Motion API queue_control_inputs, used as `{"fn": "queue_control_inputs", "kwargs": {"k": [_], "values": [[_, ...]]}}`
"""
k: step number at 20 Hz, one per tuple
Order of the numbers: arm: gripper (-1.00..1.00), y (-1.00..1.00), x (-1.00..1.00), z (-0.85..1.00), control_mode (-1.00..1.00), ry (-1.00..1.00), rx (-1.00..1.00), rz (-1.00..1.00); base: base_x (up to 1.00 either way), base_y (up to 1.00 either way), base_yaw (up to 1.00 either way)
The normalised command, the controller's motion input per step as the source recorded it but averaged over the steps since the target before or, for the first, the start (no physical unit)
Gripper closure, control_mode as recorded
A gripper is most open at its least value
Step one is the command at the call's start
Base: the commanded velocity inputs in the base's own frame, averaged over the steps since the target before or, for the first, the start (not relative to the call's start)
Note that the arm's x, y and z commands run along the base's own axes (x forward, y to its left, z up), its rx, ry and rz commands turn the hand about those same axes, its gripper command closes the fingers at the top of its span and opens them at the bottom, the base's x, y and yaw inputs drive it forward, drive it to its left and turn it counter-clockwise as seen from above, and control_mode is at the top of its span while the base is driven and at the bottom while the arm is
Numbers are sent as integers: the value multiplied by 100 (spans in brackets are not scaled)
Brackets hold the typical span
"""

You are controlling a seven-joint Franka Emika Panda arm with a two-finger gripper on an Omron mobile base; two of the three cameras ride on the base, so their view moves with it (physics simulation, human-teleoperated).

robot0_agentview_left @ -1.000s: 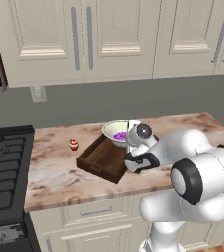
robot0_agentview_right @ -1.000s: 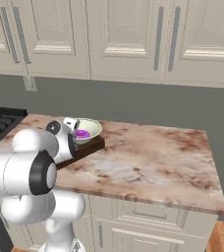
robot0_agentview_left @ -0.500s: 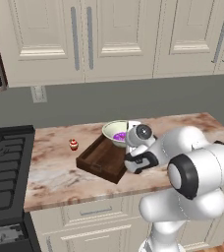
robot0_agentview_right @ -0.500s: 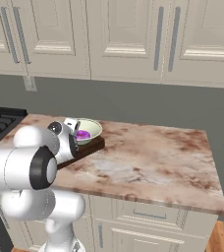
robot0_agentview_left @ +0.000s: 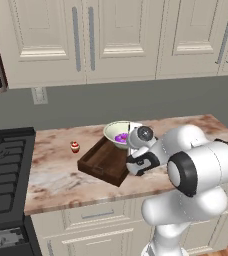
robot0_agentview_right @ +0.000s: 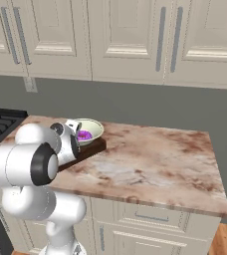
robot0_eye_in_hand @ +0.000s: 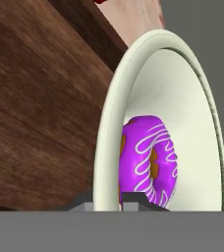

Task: Place the bowl with donut and the cupcake onto the tray.

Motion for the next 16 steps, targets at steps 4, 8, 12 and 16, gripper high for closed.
{"fn": "queue_control_inputs", "kwargs": {"k": [4, 8, 12, 16], "values": [[-100, 0, 0, 0, -100, 0, 0, 0, 0, 0, 0], [-100, 0, 0, 0, -100, 0, 0, 0, 0, 0, 0], [-100, 0, 0, 0, -100, 0, 0, 0, 0, 0, 0], [-100, 7, -1, 6, -100, 0, 0, -3, 0, 0, 0]]}}
